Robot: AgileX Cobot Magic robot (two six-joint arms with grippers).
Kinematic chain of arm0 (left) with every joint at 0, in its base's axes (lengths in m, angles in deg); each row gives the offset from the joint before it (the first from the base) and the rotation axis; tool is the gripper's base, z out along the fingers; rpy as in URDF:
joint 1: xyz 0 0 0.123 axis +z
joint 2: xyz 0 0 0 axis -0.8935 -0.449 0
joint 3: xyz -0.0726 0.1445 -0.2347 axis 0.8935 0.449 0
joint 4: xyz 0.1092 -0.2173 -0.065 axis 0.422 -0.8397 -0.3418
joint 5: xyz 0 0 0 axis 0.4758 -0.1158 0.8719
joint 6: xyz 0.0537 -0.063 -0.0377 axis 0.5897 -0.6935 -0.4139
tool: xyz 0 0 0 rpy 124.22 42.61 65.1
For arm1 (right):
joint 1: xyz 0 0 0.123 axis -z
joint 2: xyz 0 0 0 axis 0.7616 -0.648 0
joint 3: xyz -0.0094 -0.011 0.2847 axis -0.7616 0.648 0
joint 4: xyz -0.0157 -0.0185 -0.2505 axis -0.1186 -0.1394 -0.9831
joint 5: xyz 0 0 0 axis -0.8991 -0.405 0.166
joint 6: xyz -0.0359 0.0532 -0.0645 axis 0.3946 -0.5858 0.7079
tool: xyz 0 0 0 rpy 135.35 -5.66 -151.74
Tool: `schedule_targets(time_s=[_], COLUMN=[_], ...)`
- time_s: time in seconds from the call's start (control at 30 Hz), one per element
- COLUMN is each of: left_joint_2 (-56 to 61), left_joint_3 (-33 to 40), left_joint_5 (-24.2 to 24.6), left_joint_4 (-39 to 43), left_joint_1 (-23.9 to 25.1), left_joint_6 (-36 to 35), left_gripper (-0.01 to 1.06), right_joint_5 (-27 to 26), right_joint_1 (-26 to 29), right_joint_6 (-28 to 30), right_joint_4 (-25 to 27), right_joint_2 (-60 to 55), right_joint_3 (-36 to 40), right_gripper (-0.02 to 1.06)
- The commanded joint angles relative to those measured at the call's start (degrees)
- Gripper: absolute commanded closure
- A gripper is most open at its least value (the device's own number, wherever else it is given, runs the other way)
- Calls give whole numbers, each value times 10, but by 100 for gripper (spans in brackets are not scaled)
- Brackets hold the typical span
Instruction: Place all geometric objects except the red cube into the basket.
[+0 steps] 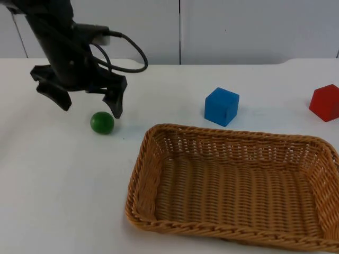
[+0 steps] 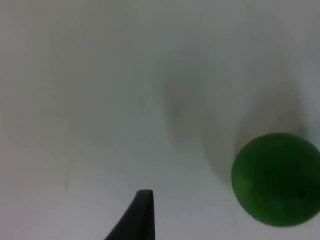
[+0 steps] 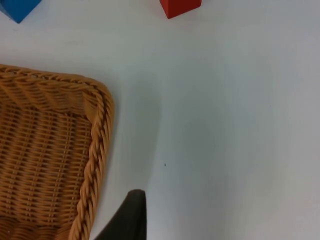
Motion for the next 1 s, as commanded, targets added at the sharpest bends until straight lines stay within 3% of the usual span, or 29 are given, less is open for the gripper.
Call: schedule_targets(time_s=[0.0,0.17,0.43,0.53,0.57,0.7,0.73,0.8,0.83,0.97], left_joint_2=[-15,-37,-52,-62,-62,-58,-58,-40,-33,16], left_joint_3=[-9,-9,-8,-8,-8,-12,-12,-19,-19,-20], left_joint_5=[-10,-36,-39,-33,-33,-17,-17,-6,-5,9], left_joint_4=[4,5,5,-3,-3,-6,-6,2,2,2], left_joint_1=[-8,-14,-14,-14,-14,-14,-14,-14,-14,-14], left_joint_6=[-4,-4,-3,-3,-3,-3,-3,-3,-3,-3], left_gripper=[0,0,4,23,23,66,66,100,106,105], right_joint_5=[-8,-11,-12,-12,-12,-12,-12,-12,-12,-12], right_joint_1=[4,4,4,4,4,4,4,4,4,4], right_joint_6=[4,4,4,4,4,4,4,4,4,4], right_joint_4=[2,2,2,2,2,2,2,1,-1,-2], right_joint_2=[2,2,2,2,2,2,2,2,2,2], right_joint_3=[-5,-5,-5,-5,-5,-5,-5,-5,-5,-5], right_gripper=[-1,-1,-1,-1,-1,-1,-1,-1,-1,-1])
